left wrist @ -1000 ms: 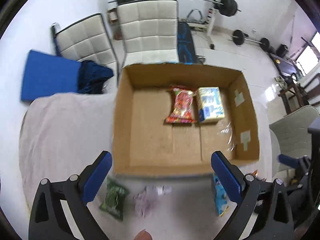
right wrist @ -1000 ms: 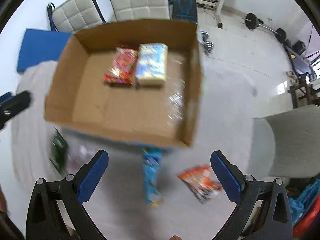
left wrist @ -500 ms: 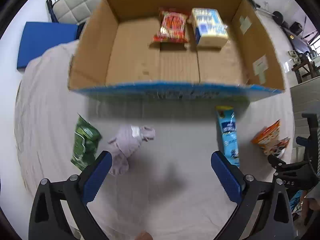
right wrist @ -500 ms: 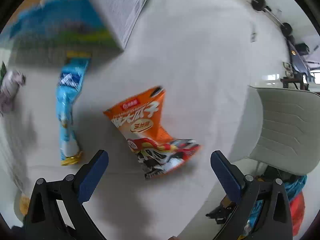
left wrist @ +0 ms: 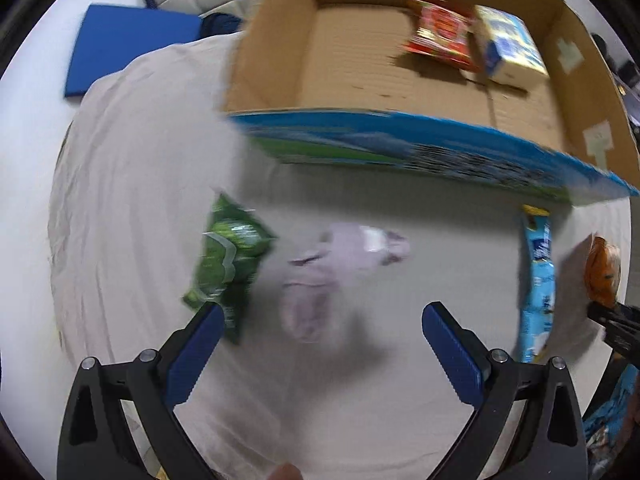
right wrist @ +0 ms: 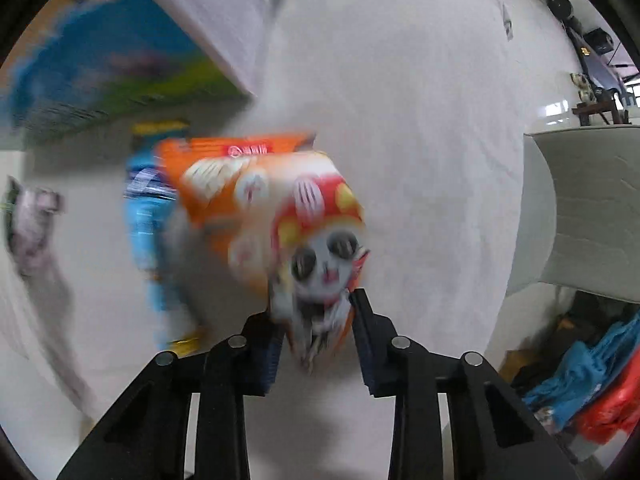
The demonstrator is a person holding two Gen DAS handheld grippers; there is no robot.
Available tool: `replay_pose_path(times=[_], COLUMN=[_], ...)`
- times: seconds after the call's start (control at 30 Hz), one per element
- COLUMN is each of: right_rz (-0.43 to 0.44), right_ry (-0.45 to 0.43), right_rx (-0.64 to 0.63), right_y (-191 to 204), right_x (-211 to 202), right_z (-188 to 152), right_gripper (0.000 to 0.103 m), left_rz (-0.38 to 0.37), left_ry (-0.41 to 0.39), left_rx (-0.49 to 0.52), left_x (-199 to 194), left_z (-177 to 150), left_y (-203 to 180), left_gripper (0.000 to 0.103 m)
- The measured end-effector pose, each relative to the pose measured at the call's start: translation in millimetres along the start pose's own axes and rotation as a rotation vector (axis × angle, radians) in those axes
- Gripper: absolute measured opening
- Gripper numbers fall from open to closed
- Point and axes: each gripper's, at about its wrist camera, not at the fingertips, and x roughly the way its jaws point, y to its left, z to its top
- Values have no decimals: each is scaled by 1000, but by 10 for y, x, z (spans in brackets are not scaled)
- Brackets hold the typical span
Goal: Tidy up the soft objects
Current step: 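Grasp the green snack bag with left tool while right tool grasps the orange panda bag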
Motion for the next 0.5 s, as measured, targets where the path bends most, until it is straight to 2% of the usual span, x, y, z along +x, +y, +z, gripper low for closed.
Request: replay_pose_path(times=[0.03,0.07,0.17,0.23,0.33,0.37,0.43,0.5], right_rz=[22,39,62,96,98,110,114,131], right_ry=[-9,-15,-17,-1,25,33,36,18], right_rx=[-1,-4,-36,-30,5,20,60,84], right_y=[53,88,270,315,421,399,400,432], right_x=[-84,-162,-270,-208,-101,-53,1,-6], right_z=[-18,-31,-87,-75,-116,-125,-108,-114], right_gripper=[10,0,0,0,2,6,29,74], left_rz=[3,7,27,38,48,57,64,69], left_ry=[-2,-5,-12,1,23,41,69,112], left_rx=[-11,-25,-50,-61,-68,-59,-41,-17], left_x=[-14,-33,-41,19,184,279,413,614], left_z=[10,22,72,108,157,175,200,231], left_y=[98,210,531,689,876,914,945,945], left_gripper=[102,102,102,102,102,102,102,102])
